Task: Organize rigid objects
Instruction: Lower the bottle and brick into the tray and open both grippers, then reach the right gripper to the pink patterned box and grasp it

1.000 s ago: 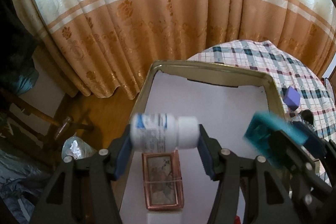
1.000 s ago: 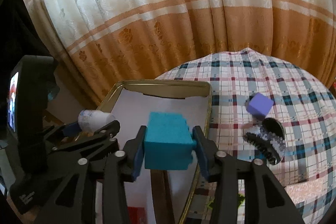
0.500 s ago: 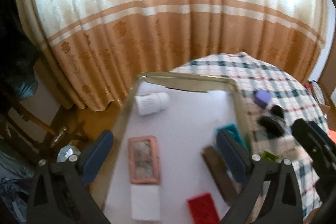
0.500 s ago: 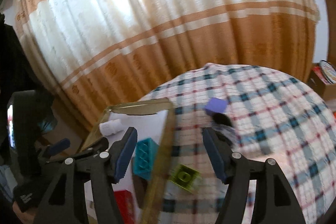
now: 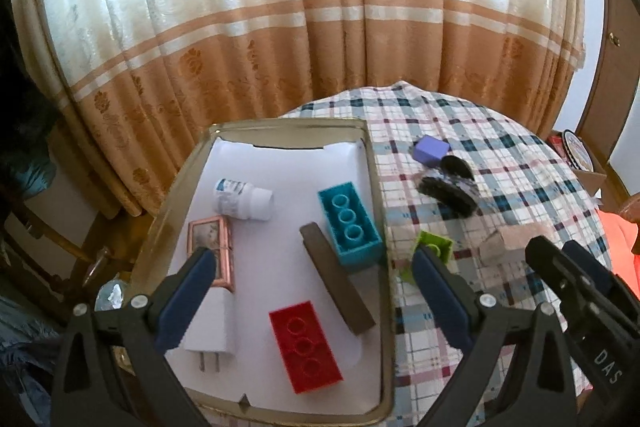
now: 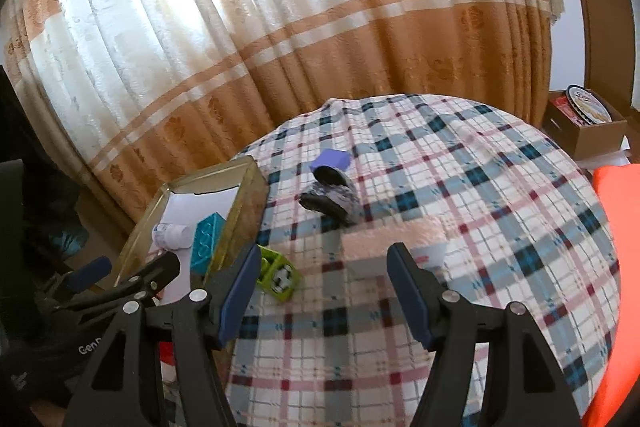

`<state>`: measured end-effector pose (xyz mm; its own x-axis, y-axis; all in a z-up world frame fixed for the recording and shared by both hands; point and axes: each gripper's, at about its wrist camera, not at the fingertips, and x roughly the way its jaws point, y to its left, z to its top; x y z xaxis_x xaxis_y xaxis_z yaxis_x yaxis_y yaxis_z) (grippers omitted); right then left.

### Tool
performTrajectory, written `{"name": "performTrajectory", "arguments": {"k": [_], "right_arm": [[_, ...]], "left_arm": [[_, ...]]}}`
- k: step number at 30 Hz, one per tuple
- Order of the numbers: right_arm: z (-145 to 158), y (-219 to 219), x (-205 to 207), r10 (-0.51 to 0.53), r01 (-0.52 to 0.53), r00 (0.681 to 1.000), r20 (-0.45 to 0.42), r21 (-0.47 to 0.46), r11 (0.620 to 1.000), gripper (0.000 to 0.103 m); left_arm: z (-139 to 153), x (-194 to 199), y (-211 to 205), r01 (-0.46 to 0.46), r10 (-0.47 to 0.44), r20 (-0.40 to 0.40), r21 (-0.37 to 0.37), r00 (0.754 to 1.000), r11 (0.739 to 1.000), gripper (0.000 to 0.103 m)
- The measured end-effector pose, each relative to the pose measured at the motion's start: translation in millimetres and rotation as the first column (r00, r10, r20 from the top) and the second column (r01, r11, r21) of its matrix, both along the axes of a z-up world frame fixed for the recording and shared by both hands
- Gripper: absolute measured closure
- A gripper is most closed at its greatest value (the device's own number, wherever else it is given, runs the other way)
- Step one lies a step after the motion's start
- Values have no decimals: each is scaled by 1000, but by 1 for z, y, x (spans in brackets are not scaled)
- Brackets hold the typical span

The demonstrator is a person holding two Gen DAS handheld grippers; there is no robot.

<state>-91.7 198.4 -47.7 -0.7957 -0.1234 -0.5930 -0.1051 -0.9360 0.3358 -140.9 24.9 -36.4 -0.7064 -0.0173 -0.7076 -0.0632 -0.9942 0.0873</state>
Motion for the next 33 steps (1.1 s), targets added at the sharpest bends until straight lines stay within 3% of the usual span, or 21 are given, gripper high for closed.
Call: {"name": "performTrajectory", "arguments": {"k": [17,30,32,33], "right_arm": [[-10,30,27,-71,71,997,10,42,997,35],[-26,45,22,-76,74,996,51,34,997,35],[-27,45,16,-65,62,996,63,41,997,29],[-29,44,10,-49,46,996,79,40,998,20]], "left_arm": [[-22,23,5,-11,10,50,31,999,999,3],[-21,26,14,13,-14,32,34,999,999,3],[-22,27,13,15,-16,36,31,999,999,3],[-23,28,12,14,-15,38,28,999,999,3]]}}
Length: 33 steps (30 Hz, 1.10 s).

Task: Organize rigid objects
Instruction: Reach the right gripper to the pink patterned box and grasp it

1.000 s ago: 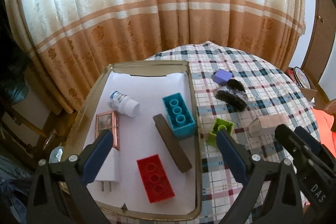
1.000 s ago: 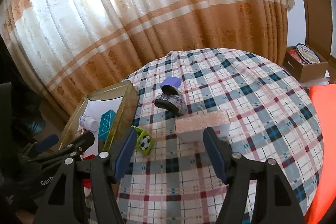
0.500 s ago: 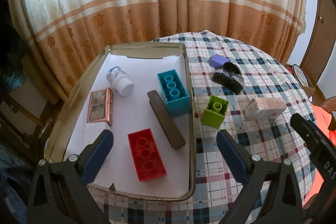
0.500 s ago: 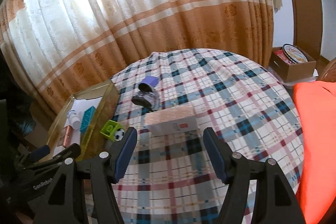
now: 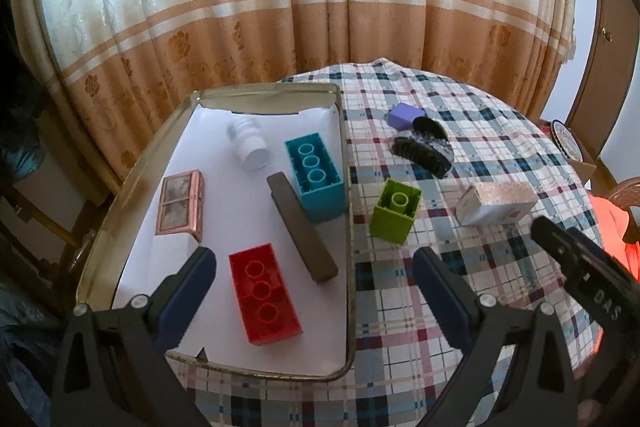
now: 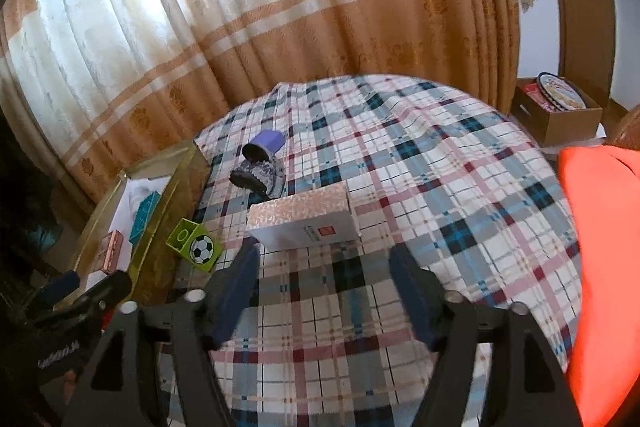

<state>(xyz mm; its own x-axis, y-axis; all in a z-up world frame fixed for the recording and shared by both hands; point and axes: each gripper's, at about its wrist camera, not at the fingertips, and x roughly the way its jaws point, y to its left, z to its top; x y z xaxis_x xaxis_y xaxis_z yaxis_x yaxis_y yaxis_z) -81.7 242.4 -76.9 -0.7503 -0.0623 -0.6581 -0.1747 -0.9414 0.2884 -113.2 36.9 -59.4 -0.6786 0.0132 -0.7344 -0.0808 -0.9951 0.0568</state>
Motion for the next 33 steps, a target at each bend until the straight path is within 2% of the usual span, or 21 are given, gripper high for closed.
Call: {"name": "performTrajectory", "arguments": {"k": [5,11,17,21,24,27,29,31,33], "right_arm": [[-7,-6,-23,83,-83,996,45,-2,997,18],[-16,-6,-44,72,-71,993,92,-24,997,18],[-28,-21,-70,102,-100,983,150,-21,995,18],[-30,-25,-76,94,-97,985,147,17,995,18],[-31,-19,-74,105,-105,987,124,-9,994,19],[-30,-16,-73,126,-126,985,119,-11,992,49],[-30,-11,-73,134,-133,983,124,-18,991,51],[-30,-9,-71,136,-134,984,117,-23,991,61],[-29,-4,-69,138,-135,984,110,-37,990,62]], "left_arm": [[0,0,-5,-6,6,-2,-18,1000,1000,3],[0,-4,-8,-17,17,1,-7,1000,1000,3],[1,-6,-9,-15,15,-3,-13,1000,1000,3],[1,-9,-9,-14,14,-9,-28,1000,1000,3],[1,-11,-5,-4,4,-18,-44,1000,999,3],[0,-14,-1,3,-4,-9,-41,1000,999,3],[0,-14,2,11,-11,-8,-40,1000,999,3],[-1,-14,6,21,-22,-8,-50,1000,999,3],[-2,-16,9,25,-25,1,-48,1000,999,3]]}}
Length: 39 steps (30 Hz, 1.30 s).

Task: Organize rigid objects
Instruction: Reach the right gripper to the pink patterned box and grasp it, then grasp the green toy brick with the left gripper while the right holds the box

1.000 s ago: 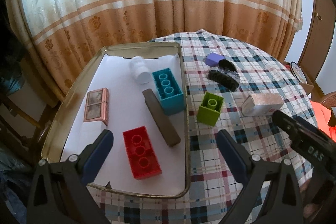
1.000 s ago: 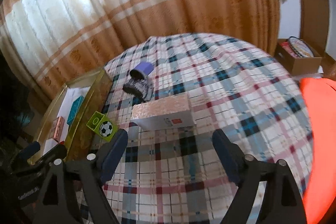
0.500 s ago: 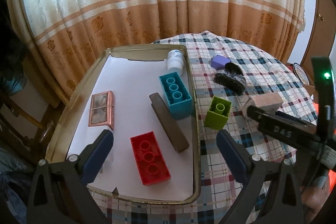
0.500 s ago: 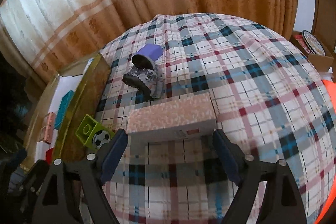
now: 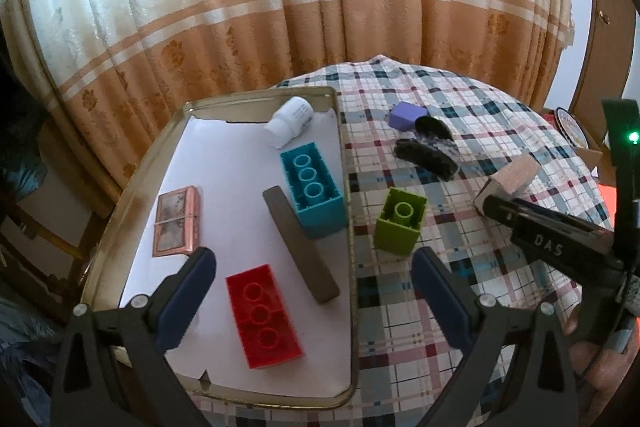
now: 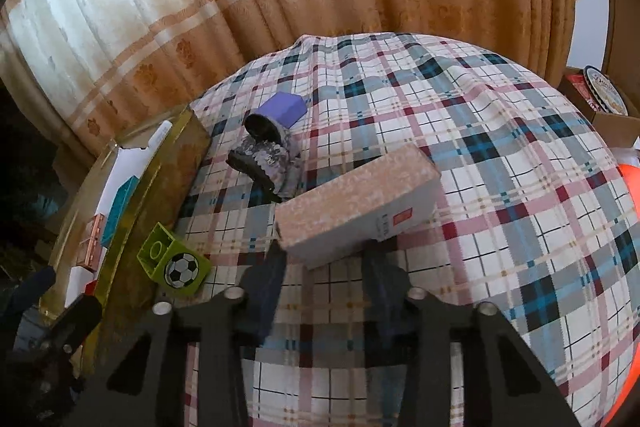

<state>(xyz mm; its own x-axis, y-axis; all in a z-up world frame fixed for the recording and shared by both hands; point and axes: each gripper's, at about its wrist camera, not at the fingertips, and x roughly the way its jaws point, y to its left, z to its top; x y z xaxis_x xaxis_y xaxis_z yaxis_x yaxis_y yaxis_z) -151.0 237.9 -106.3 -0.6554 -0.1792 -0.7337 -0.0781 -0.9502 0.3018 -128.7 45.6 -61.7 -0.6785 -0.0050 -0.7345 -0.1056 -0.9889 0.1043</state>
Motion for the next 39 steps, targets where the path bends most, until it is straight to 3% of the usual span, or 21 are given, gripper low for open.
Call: {"name": "performTrajectory", "arguments": {"k": [7,10,11,13,15,18,20,25,27,30,35,39], "right_arm": [[4,16,10,-14,14,1000,-1,-41,999,63],[11,28,19,-88,88,996,-9,-35,996,63],[15,34,24,-129,128,992,-16,-47,991,60],[20,42,27,-166,163,986,-27,-109,981,38],[25,43,26,-181,172,983,-43,-159,972,30],[30,34,15,-188,180,980,-61,-108,978,30],[26,29,3,-216,216,976,-18,-34,976,31],[8,32,-17,-226,226,974,30,-25,974,31],[2,31,-23,-210,211,977,44,-11,978,37],[1,28,-26,-177,176,983,37,38,984,72],[-1,43,-14,-156,156,987,40,13,988,75],[7,60,11,-188,188,982,10,1,982,75]], "left_arm": [[0,-1,4,3,-3,2,-1,1000,1000,3],[0,-1,4,1,-1,2,3,1000,1000,3],[0,-1,5,1,-1,2,4,1000,1000,3],[0,-1,5,1,-1,3,5,1000,1000,3],[1,0,5,4,-4,1,7,1000,1000,3],[3,1,4,1,-1,-7,3,1000,1000,3],[5,1,3,-1,1,-12,3,1000,1000,3],[6,-1,2,-9,9,-22,-12,1000,1000,3],[6,-1,5,0,-2,-34,-36,999,999,4],[8,-2,14,21,-25,-58,-74,998,997,4],[11,-1,41,81,-96,-96,-150,991,985,6],[5,-1,71,126,-162,-124,-258,979,958,6]]}}
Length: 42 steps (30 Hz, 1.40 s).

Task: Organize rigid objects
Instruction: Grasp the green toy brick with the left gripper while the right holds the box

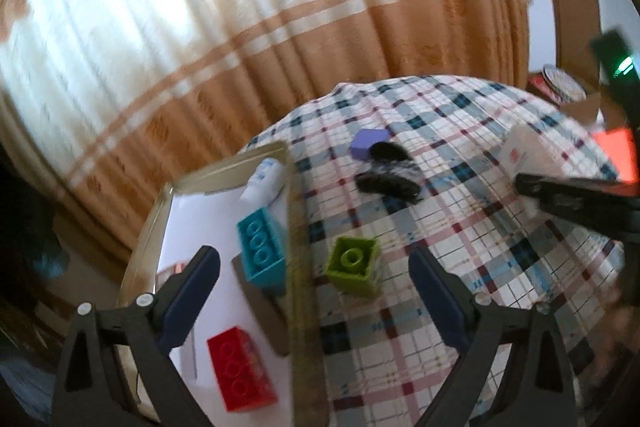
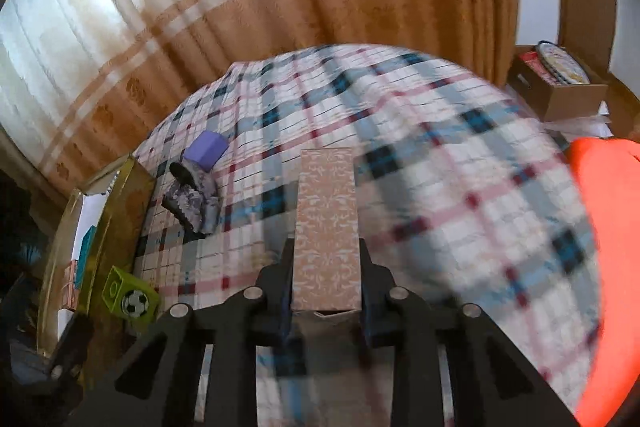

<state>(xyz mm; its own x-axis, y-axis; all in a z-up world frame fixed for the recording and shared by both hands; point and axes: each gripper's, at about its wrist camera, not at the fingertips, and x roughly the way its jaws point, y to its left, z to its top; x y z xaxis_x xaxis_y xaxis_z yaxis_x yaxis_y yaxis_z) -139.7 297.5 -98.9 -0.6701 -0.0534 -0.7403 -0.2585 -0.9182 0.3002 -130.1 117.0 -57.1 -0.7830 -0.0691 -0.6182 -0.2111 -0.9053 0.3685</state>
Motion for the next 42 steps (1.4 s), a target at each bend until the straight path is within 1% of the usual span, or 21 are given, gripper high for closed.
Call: {"name": "performTrajectory", "arguments": {"k": [3,4,9,11,14,15,17,20,22,24,26,28,31,34,35,37,38,41,42], "right_arm": [[7,10,18,-32,33,999,-28,7,999,75],[9,13,24,-42,42,998,-40,4,999,75],[14,20,45,-67,67,995,-69,2,998,75],[16,21,48,-67,67,995,-72,-3,998,75],[19,20,49,-61,61,995,-76,0,998,75],[19,21,50,-61,61,995,-77,-3,998,75],[22,21,51,-61,61,995,-83,-9,998,75],[25,22,54,-60,60,994,-89,0,998,75],[26,23,56,-64,64,994,-93,-2,998,75],[27,26,59,-75,75,992,-100,2,997,75],[26,29,61,-85,85,992,-97,-3,996,75],[23,32,63,-91,90,992,-91,-12,996,75],[22,33,66,-92,91,992,-90,-14,996,75],[24,34,67,-88,87,991,-97,-14,996,75],[25,34,67,-87,86,991,-101,-12,996,75],[25,34,67,-84,83,991,-105,-14,996,75],[25,34,67,-82,81,991,-106,-17,997,75],[23,34,67,-75,73,992,-102,-25,997,75],[22,34,66,-73,71,992,-99,-26,997,75]], "left_arm": [[-12,-10,15,-10,12,51,-48,999,999,6],[-16,-14,20,-16,20,71,-53,997,998,6],[-31,-23,35,-55,65,117,-84,991,995,6],[-38,-29,36,-78,88,164,-69,983,995,6],[-46,-34,37,-108,116,215,-45,970,993,6],[-49,-36,37,-114,117,244,-28,963,993,6],[-49,-38,36,-127,120,266,8,957,992,5],[-50,-40,38,-115,94,310,49,946,992,5],[-49,-34,44,-83,61,305,60,950,995,5],[-49,-21,53,-30,12,288,60,958,998,5],[-51,-14,60,-9,-2,273,40,962,999,5],[-53,-11,64,-9,1,260,32,965,999,5],[-52,-17,61,-42,29,262,43,965,998,5],[-50,-31,52,-95,80,255,46,964,994,5],[-50,-35,49,-124,106,257,52,961,991,5],[-52,-41,44,-153,131,273,58,953,987,5],[-52,-44,43,-158,134,275,68,952,985,5],[-53,-51,46,-170,147,272,66,951,983,5],[-53,-53,47,-171,146,268,70,952,983,9]]}}
